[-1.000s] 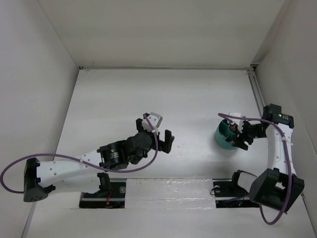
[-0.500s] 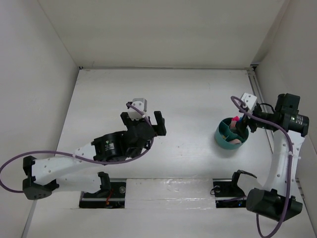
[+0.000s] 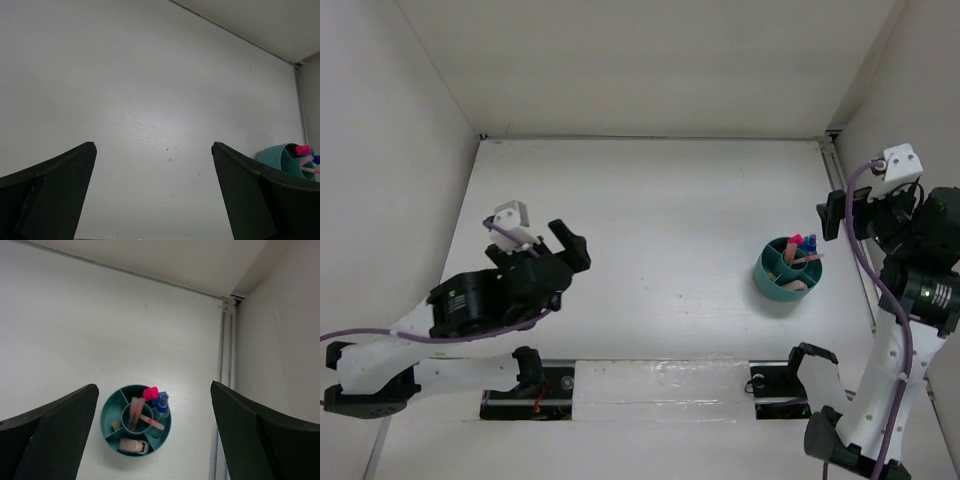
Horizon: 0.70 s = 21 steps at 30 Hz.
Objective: Sort the stationery into containers
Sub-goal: Place the stationery into the container
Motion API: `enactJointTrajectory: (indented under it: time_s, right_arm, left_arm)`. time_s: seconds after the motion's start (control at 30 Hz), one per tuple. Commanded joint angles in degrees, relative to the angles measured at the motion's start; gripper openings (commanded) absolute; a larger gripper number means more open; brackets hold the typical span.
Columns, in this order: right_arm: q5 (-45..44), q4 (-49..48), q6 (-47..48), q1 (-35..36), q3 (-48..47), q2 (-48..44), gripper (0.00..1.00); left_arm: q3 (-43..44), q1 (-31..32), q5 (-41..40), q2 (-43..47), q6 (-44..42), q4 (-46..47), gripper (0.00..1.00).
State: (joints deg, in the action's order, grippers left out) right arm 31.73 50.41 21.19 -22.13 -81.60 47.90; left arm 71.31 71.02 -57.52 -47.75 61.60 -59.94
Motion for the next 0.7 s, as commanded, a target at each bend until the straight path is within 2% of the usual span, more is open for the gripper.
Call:
enactJointTrajectory:
  time_s: [0.0,0.07,0.2,0.37,0.57,0.67]
  right_arm:
    - [-11.2,-3.7,-7.9,-0.4,-2.7,-6.2,1.0]
    - [-15.7,-2.9,-8.6,-0.4,-4.7,-8.2,1.0]
    - [-19.2,3.3,-9.1,-0.4,-9.0,-11.2,1.0]
    - [-20.5,9.7,-9.1,-0.4,-7.8,-18.5,1.0]
    - [-20.5,17.5,-8.5,0.3,-6.3,-25.0,1.0]
    - [-24.2,16.0,-7.2,0.3,-4.8,-29.5,1.0]
  left_arm:
    - [1.3,-0.7,-3.9,4.0,4.8,-4.7,1.0]
    - [2.6,-0.7,-3.3,4.5,1.7,-4.7,1.0]
    - [4.6,-0.7,-2.2,3.9,-0.9,-4.7,1.0]
    - [8.7,-0.7,-3.7,1.1,-2.8,-4.7,1.0]
    - [12.9,-0.7,-3.7,3.0,-3.4,-4.7,1.0]
    - [12.7,-0.7,-5.5,5.1,-4.7,-4.7,1.0]
